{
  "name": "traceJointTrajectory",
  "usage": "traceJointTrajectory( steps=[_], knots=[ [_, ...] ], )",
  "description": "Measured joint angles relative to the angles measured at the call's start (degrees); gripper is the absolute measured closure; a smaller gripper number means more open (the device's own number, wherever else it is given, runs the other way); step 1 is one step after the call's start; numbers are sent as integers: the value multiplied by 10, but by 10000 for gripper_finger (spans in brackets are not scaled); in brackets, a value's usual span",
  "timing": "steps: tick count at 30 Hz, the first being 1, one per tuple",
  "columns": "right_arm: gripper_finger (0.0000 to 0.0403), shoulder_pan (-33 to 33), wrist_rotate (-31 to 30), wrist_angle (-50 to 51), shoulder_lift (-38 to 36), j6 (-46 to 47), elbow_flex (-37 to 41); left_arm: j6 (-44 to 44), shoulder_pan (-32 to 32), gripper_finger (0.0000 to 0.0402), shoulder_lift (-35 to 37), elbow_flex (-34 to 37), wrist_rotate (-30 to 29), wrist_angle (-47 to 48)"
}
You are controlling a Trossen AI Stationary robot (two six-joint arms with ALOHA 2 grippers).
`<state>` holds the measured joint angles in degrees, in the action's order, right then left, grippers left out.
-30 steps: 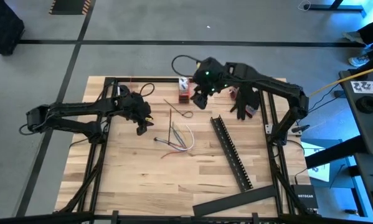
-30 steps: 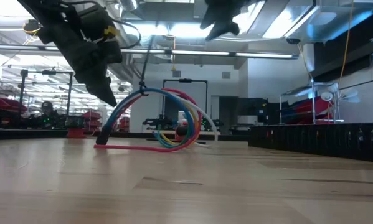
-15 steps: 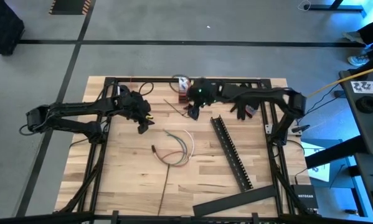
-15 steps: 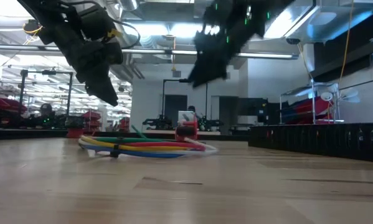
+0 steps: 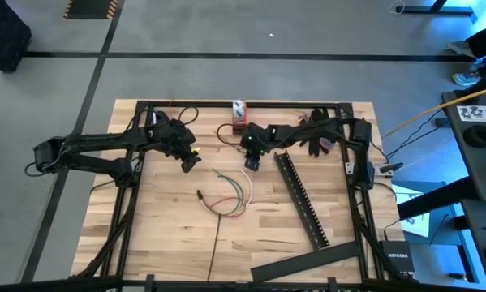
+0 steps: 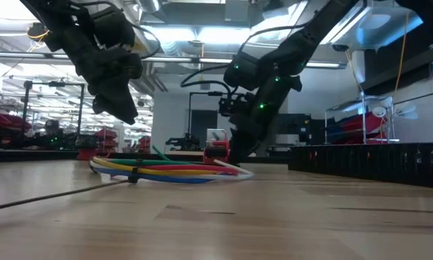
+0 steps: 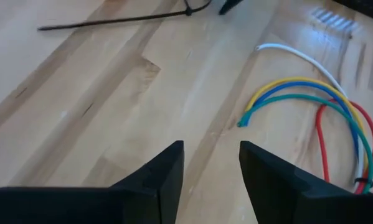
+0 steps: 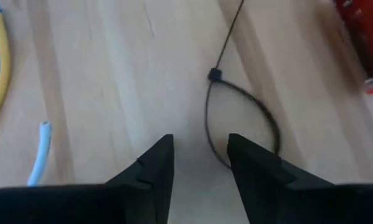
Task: Ziptie cables
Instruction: Wrap the black zip tie on the cable
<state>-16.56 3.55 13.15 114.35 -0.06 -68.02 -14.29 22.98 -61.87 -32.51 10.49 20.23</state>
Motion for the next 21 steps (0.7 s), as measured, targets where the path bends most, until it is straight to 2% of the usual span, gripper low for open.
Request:
traceJointTrajectory(
  steps=[7, 14, 21],
  knots=[
    [290, 0, -1, -2, 2, -56, 0, -3, 0, 252, 0, 0, -10, -2],
    [391, 1, 15, 16, 18, -78, -3, 2, 0, 252, 0, 0, -13, -3],
    [401, 4, 42, 49, -10, -49, -9, 29, 0, 261, 0, -30, -13, 22]
  ],
)
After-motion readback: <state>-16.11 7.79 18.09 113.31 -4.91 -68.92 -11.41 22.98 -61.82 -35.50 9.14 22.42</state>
